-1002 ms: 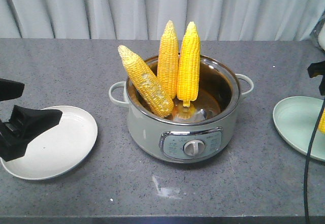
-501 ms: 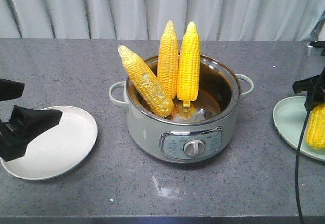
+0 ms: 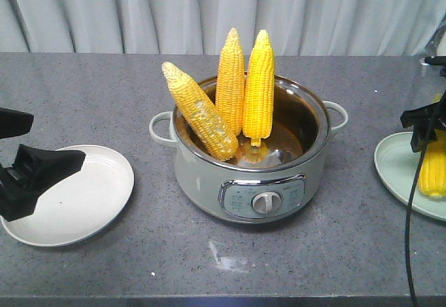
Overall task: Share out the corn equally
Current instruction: 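Lower the held corn cob onto the pale green plate and release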
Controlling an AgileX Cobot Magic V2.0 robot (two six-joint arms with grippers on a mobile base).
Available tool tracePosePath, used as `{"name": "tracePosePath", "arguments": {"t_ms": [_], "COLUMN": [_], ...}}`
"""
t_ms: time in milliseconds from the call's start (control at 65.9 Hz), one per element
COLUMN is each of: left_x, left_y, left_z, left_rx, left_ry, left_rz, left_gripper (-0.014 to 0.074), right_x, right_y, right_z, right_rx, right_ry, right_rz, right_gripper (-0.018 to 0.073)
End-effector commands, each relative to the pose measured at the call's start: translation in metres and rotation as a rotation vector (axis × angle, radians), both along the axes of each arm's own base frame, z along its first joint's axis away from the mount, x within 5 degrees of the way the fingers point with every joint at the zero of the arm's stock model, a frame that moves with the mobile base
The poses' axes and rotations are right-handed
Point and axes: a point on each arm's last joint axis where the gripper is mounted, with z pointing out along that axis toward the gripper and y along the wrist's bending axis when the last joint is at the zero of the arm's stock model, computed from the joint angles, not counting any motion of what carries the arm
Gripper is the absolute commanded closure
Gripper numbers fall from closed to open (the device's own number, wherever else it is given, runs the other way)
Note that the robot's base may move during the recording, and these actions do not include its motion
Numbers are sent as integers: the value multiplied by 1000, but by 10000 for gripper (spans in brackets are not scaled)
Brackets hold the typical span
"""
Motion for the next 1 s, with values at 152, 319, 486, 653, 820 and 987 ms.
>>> {"name": "tracePosePath", "arguments": {"t_ms": [152, 319, 486, 653, 820, 987], "left_x": [1, 1, 1, 1, 1, 2], "left_y": [-1, -1, -1, -1, -1, -1], "left_z": [15, 15, 15, 16, 16, 16], "left_rx": [-46, -46, -47, -48, -48, -52], "left_ry": [-74, -74, -74, -77, -77, -80], "left_rz": [15, 15, 15, 16, 17, 18], "left_gripper": [7, 7, 7, 7, 7, 7], "right_x": [-5, -11, -30, -63, -103, -136], "right_y": [-1, 1, 9, 20, 37, 69], "right_z": [26, 39, 72, 96, 102, 100], "right_rx": [-17, -4, 31, 42, 12, 26], "right_ry": [-72, -102, -209, -327, -376, -430], "right_rz": [-4, -17, -20, 3, 113, 211], "right_gripper": [10, 10, 10, 10, 12, 29]}}
